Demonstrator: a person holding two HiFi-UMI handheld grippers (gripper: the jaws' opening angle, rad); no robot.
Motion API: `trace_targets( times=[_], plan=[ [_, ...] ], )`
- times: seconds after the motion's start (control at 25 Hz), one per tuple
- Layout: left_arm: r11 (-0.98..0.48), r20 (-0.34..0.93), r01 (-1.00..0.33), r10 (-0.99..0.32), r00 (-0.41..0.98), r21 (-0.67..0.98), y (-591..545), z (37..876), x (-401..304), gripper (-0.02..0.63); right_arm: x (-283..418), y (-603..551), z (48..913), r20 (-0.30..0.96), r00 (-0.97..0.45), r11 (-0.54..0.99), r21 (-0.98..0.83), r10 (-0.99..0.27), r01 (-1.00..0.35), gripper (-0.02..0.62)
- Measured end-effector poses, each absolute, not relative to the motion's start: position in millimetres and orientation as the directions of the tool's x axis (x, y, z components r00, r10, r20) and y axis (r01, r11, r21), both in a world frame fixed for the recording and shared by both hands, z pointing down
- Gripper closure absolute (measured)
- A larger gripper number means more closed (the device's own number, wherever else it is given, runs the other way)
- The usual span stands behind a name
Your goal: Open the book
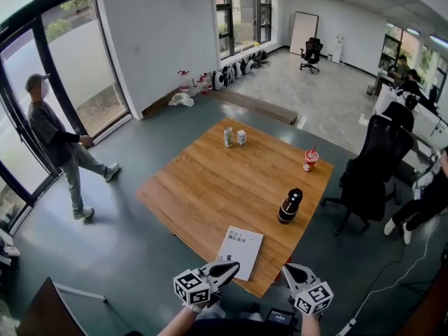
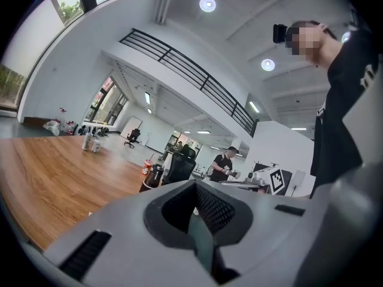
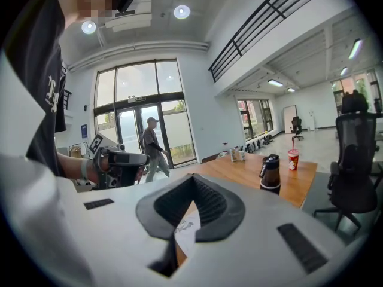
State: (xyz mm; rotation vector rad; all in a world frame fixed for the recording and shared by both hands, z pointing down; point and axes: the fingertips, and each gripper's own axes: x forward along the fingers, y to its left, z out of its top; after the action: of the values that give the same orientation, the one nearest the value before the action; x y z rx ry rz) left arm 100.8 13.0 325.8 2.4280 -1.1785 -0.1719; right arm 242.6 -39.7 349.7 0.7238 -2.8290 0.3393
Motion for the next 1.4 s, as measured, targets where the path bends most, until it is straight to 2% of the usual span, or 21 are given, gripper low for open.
trace_targets(
  times=[0.16, 0.28, 0.4, 0.56, 0.64, 1.2, 1.36, 1.4],
  plan=[
    [-0.549, 0.106, -0.721, -0.761, 0.641, 0.422, 19, 340, 67, 0.601, 226, -49, 362, 0.269, -0.808, 0.808, -0.143, -0.524, -0.572, 0.607],
    [-0.559, 0.107, -0.74, -0.767, 0.633, 0.374, 7, 345, 45, 0.601, 209, -65, 353, 0.223, -0.818, 0.811, -0.147, -0.53, -0.566, 0.607],
    [-0.585, 0.065, -0.762, -0.78, 0.622, 0.277, -51, 327, 13, 0.601, 175, -133, 333, 0.175, -0.826, 0.821, -0.121, -0.536, -0.558, 0.607],
    [-0.567, 0.162, -0.74, -0.743, 0.649, 0.362, -8, 357, 9, 0.601, 171, -92, 385, 0.35, -0.78, 0.752, -0.249, -0.518, -0.611, 0.607],
    [-0.559, 0.187, -0.752, -0.745, 0.64, 0.348, -7, 374, 3, 0.601, 164, -94, 419, 0.399, -0.769, 0.727, -0.289, -0.499, -0.622, 0.607],
    [-0.595, 0.275, -0.728, -0.677, 0.682, 0.342, -23, 429, 12, 0.601, 159, -98, 575, 0.559, -0.73, 0.528, -0.512, -0.394, -0.677, 0.607],
    [-0.61, 0.308, -0.715, -0.646, 0.699, 0.342, -23, 440, 14, 0.601, 158, -81, 621, 0.613, -0.722, 0.474, -0.556, -0.321, -0.683, 0.607],
    [-0.611, 0.315, -0.715, -0.643, 0.698, 0.339, -24, 441, 13, 0.601, 157, -76, 628, 0.62, -0.723, 0.463, -0.567, -0.305, -0.681, 0.585]
  ],
)
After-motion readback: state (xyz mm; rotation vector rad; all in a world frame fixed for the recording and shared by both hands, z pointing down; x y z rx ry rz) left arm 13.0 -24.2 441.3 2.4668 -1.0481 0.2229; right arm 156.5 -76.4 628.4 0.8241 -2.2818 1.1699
